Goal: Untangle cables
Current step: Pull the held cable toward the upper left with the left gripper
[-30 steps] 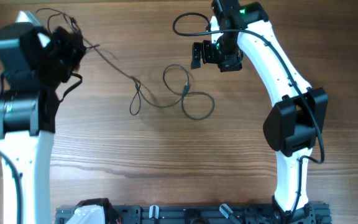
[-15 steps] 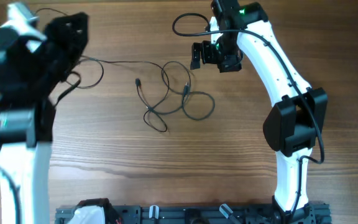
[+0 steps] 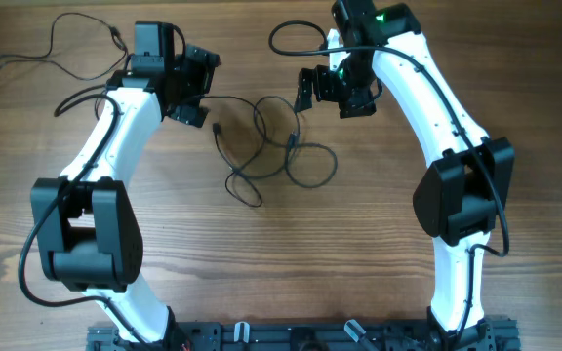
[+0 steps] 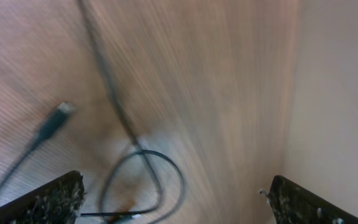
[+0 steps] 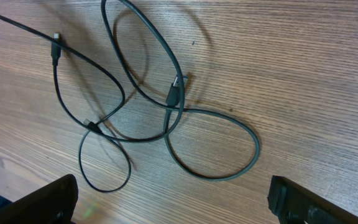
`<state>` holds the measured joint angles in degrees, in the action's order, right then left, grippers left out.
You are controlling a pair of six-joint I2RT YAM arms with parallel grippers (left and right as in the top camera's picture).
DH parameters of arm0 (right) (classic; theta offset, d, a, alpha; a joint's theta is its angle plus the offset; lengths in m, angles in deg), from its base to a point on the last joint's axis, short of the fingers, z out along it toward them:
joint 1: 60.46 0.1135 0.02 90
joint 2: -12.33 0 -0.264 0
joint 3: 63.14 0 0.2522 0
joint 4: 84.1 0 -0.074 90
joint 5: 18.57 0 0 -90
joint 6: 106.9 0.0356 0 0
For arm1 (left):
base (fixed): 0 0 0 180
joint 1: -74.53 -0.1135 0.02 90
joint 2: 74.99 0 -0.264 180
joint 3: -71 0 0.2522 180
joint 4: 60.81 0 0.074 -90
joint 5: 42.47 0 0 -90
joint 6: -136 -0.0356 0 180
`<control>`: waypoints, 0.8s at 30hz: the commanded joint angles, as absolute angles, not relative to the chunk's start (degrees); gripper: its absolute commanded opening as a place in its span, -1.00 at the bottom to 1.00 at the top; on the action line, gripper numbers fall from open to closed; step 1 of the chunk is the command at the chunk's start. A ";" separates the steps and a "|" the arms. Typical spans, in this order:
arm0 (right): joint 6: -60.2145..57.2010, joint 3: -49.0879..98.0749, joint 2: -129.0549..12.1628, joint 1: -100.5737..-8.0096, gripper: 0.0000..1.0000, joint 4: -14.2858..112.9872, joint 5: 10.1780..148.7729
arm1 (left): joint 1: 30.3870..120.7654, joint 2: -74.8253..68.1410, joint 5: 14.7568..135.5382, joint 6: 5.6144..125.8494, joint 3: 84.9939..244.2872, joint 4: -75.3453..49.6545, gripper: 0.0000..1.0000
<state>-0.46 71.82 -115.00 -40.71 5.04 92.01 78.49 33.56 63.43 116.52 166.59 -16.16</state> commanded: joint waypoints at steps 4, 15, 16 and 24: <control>-0.41 71.98 -115.83 -40.36 0.99 5.45 92.88 | 78.23 35.84 51.54 118.48 166.41 -13.18 0.86; -0.39 71.98 -115.83 -39.24 0.99 5.34 92.88 | 78.87 41.06 55.78 118.29 166.41 -22.47 -0.14; -0.39 71.98 -115.83 -39.11 0.99 5.34 92.86 | 78.87 41.06 55.78 118.29 166.41 -22.47 -0.21; -0.41 71.98 -115.83 -38.70 1.00 5.15 92.86 | 78.87 43.97 55.19 118.27 166.41 -22.45 -0.15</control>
